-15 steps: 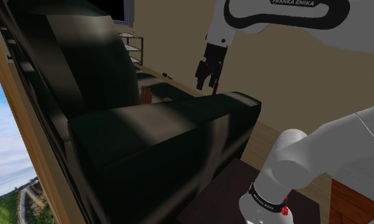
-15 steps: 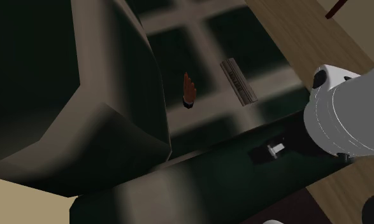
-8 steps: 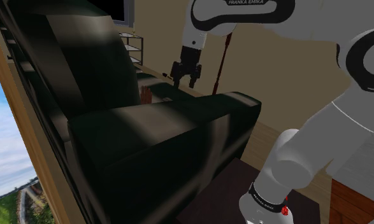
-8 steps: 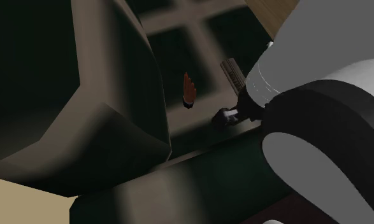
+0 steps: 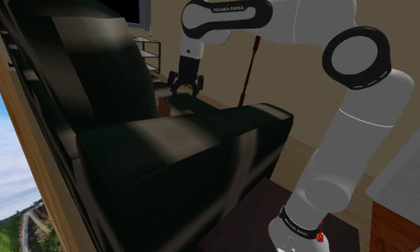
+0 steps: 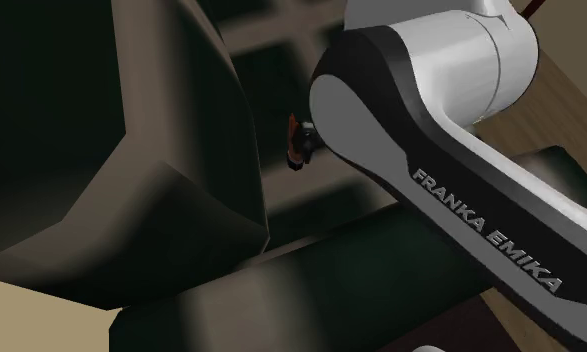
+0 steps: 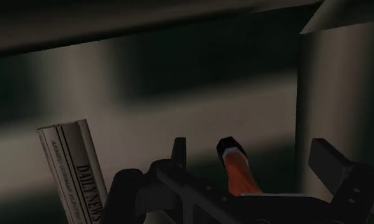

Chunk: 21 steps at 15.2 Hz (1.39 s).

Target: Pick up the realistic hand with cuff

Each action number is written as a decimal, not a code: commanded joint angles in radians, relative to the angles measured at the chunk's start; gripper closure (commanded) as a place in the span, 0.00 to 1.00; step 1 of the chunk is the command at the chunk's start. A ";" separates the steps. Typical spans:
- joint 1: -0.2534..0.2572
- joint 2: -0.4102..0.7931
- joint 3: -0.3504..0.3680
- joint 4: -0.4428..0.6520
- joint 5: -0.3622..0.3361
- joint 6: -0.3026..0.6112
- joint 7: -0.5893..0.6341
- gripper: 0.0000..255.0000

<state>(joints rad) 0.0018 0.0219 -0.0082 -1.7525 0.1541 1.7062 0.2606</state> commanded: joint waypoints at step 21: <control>-0.019 0.567 -0.011 0.564 0.068 -0.057 0.161 1.00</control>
<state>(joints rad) -0.0170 0.5895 -0.0189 -1.1846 0.2221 1.6447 0.4222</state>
